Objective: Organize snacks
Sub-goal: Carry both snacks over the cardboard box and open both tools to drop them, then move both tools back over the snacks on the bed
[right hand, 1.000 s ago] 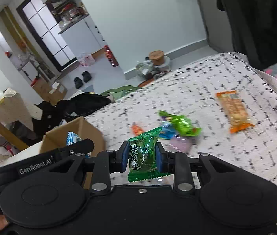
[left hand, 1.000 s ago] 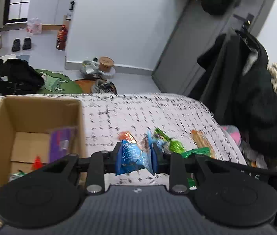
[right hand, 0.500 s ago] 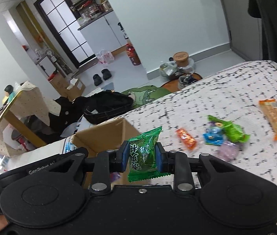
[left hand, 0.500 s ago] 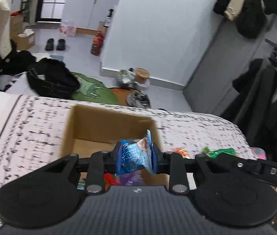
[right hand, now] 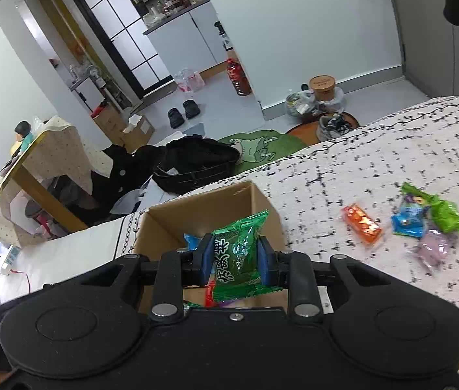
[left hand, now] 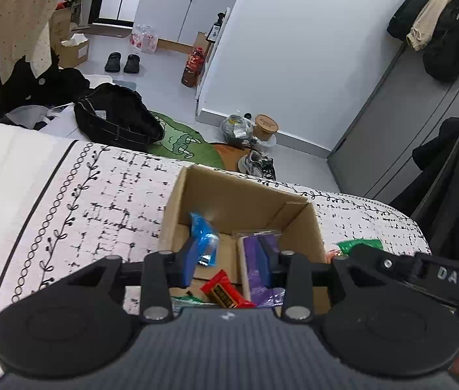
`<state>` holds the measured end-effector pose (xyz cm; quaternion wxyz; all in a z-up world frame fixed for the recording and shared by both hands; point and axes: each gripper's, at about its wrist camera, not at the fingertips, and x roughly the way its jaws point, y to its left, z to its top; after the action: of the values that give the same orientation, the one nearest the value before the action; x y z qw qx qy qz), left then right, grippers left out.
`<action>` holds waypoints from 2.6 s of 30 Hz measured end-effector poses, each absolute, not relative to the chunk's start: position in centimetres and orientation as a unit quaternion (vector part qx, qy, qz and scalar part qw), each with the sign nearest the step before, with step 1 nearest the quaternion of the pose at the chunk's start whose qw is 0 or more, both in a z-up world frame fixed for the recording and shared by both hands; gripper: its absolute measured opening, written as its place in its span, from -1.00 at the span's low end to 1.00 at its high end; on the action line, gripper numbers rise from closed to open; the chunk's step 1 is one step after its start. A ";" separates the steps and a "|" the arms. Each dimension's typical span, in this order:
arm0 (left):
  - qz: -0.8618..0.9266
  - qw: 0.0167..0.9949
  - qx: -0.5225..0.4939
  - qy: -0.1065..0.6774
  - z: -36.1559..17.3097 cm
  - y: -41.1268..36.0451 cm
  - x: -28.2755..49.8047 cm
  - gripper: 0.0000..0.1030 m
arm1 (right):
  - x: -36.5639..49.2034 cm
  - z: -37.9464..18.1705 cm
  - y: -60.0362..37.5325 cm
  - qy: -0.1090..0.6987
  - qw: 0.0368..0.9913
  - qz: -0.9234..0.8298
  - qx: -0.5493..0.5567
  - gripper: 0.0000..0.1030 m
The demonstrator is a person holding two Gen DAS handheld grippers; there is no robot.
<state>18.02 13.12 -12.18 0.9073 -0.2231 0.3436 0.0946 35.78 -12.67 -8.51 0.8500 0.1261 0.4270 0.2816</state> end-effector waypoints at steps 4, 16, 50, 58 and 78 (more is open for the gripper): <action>0.105 0.907 -0.224 0.341 -12.3 13.9 17.5 -0.05 | 36.2 -8.6 -11.5 0.426 0.849 0.287 0.124 -0.46; 0.136 0.904 -0.194 0.357 -12.8 13.6 17.8 0.52 | 36.2 -8.2 -12.4 0.411 0.853 0.291 0.136 0.30; 0.012 0.932 -0.120 0.343 -10.0 0.4 21.1 0.99 | 35.8 -8.9 -32.1 0.404 0.889 0.146 0.157 0.84; -0.013 0.931 -0.087 0.355 -11.0 -3.4 21.7 0.99 | 36.3 -9.4 -34.9 0.405 0.894 0.117 0.149 0.84; -0.029 0.900 -0.093 0.424 -15.7 -8.2 24.3 0.81 | 38.2 -12.9 -37.8 0.405 0.898 0.105 0.137 0.67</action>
<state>24.27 -8.24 -15.70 0.9004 -0.0926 0.4241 -0.0294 38.17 -37.83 -12.92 0.8978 0.1372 0.4049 0.1055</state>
